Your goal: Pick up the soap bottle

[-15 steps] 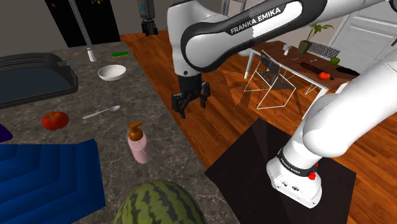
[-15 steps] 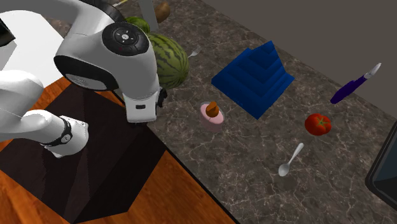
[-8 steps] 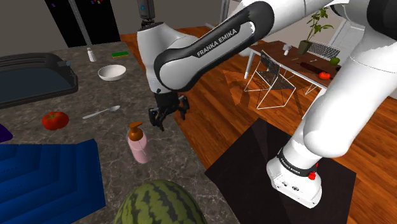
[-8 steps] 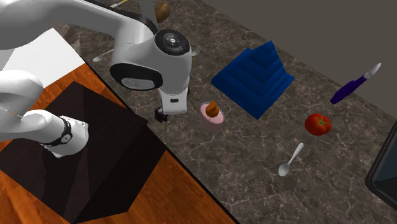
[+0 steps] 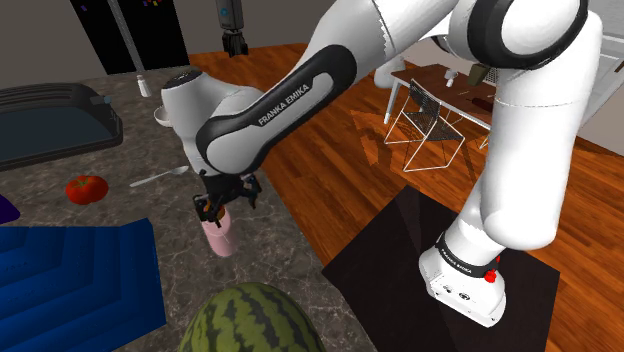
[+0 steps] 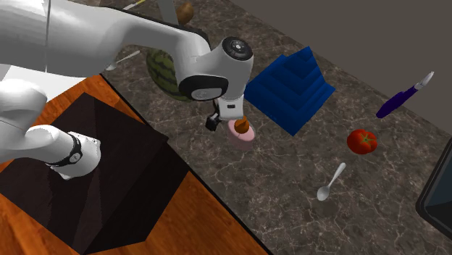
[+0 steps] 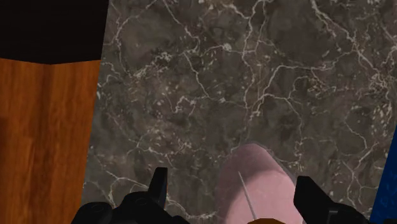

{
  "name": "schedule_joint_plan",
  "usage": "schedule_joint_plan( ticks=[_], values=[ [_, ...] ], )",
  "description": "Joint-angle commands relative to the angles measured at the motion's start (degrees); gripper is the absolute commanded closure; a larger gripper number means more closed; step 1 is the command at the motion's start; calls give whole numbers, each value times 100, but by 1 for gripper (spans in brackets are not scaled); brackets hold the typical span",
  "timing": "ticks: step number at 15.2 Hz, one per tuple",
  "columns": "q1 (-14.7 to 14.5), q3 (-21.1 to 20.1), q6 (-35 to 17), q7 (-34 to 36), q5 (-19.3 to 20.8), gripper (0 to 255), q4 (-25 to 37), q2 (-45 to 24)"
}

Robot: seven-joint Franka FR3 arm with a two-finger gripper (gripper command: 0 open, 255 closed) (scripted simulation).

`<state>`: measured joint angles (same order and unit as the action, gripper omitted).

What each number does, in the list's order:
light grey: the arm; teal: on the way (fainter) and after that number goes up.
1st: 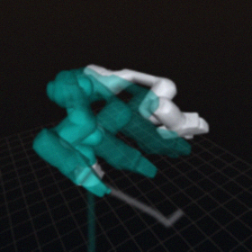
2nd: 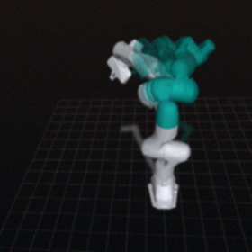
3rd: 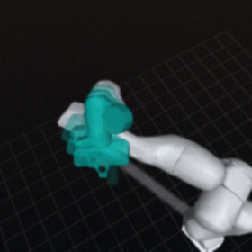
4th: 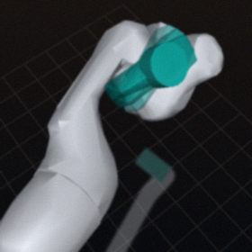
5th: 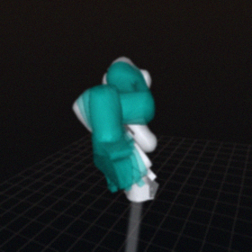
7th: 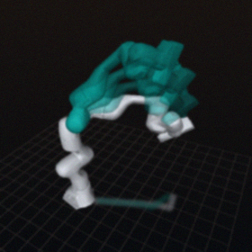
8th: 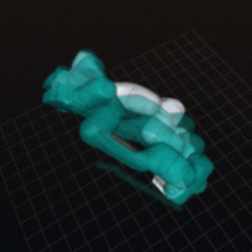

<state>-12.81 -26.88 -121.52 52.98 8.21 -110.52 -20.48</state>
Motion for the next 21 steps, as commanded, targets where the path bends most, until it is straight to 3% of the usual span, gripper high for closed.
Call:
schedule_joint_plan(
  ticks=[1, 3, 13, 14, 21],
  values=[
    [-191, 68, 23, 207, 224, 0, 441, -459],
    [-405, 149, 85, 375, 407, 0, 925, -911],
    [-486, 266, -332, 462, 572, 0, 842, -1266],
    [-488, 268, -329, 460, 574, 255, 852, -1274],
    [-485, 267, -333, 459, 573, 255, 842, -1268]
  ],
)
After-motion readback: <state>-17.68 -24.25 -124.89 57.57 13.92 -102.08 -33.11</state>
